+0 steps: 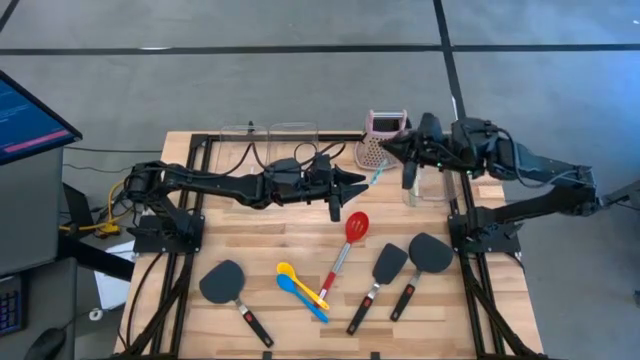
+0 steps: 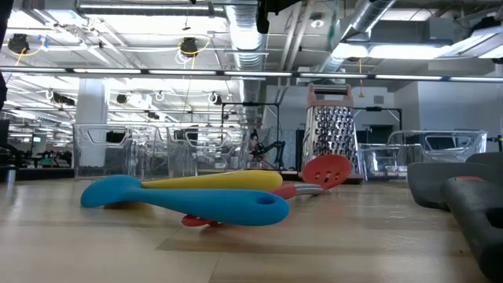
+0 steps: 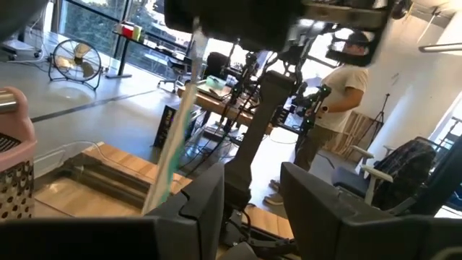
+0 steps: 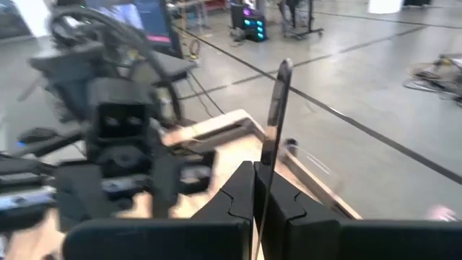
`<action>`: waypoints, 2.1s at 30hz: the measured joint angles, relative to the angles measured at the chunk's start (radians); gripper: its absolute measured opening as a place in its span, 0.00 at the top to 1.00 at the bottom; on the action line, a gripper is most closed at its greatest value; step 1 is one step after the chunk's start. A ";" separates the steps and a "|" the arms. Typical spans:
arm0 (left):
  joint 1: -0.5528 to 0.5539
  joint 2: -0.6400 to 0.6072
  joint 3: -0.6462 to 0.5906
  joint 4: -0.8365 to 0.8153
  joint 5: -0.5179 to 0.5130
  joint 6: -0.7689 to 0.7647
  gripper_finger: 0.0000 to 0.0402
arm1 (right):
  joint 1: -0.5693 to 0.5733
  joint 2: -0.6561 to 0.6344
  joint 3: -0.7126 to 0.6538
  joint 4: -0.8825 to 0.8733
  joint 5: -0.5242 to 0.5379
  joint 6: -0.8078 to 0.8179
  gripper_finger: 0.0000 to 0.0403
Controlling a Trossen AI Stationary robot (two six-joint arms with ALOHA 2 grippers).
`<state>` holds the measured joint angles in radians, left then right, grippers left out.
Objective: Pick & Place Kitchen Items
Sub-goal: Put the blue table knife into the right transparent bin
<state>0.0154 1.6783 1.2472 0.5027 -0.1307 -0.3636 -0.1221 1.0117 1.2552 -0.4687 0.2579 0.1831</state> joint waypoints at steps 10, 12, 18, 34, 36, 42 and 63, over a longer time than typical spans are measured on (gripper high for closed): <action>0.000 0.000 0.000 0.002 0.005 0.000 0.68 | -0.199 -0.102 0.000 -0.279 0.004 0.000 1.00; 0.000 0.000 0.000 0.002 0.005 0.000 0.68 | -0.249 -0.111 0.000 -0.332 0.004 0.001 1.00; -0.004 0.000 0.000 0.003 0.005 0.000 0.68 | -0.391 -0.092 0.000 -0.453 0.005 0.005 1.00; -0.034 0.000 0.000 -0.002 0.006 0.000 0.68 | -0.676 0.157 0.000 -0.556 0.005 -0.112 1.00; -0.037 0.000 0.000 -0.002 0.006 0.000 0.68 | -0.702 0.181 0.000 -0.556 0.000 -0.115 1.00; -0.037 0.000 0.000 -0.006 0.006 0.000 0.68 | -0.771 0.182 -0.088 -0.444 -0.111 -0.130 1.00; -0.037 0.000 0.000 -0.009 0.005 0.000 0.68 | -0.909 0.140 -0.426 -0.222 -0.297 -0.093 1.00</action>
<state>-0.0216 1.6783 1.2472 0.4940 -0.1253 -0.3637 -1.0309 1.1516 0.8295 -0.6912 -0.0388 0.0899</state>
